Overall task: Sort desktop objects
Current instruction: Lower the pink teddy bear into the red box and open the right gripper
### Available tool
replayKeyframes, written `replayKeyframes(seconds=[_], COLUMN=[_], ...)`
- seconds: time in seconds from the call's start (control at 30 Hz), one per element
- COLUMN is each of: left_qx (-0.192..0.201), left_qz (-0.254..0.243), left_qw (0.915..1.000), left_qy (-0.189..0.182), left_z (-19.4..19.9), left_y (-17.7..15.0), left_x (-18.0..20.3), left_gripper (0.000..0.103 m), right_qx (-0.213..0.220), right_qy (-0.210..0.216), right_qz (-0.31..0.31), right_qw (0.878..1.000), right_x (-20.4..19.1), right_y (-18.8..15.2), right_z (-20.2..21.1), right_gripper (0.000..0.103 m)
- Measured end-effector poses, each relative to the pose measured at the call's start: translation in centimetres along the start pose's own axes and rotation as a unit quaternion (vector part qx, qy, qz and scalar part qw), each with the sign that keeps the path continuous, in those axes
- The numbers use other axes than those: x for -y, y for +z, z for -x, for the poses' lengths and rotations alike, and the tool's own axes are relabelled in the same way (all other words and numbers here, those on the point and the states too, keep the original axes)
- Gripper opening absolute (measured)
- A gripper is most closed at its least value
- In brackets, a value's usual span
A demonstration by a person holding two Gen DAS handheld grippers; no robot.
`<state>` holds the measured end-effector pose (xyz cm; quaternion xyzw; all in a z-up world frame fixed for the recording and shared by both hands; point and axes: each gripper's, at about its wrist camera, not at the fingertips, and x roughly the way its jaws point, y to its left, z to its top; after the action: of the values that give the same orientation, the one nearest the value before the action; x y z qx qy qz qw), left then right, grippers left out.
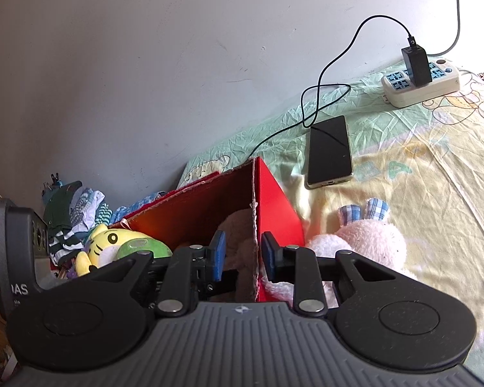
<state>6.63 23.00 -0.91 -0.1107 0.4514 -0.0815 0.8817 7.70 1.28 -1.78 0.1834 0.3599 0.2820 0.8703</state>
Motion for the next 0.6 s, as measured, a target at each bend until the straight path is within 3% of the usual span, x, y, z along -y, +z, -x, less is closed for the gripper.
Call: replayKeyframes(seconds=[0.23,0.33,0.6], left_qx=[0.000,-0.013,-0.016], left_qz=[-0.021,-0.013,-0.021], left_qw=[0.9983,0.9981,0.9967], left_qy=[0.054,0.059,0.077], left_z=[0.4,0.0,0.0], left_y=[-0.3,-0.4,-1.0], left_x=[1.6,1.5,2.4], left_gripper=[0.050,0.053,0.052], right_qx=[-0.006,-0.014,-0.044], right_qy=[-0.015,-0.017,-0.016], right_qz=[0.018,0.010,-0.008], right_qw=[1.000,1.000,0.999], right_x=[-0.1,0.1,0.5], right_y=[-0.9,-0.8,-0.9], right_z=[-0.4,-0.5,-0.9], right_gripper=[0.028,0.025,0.029])
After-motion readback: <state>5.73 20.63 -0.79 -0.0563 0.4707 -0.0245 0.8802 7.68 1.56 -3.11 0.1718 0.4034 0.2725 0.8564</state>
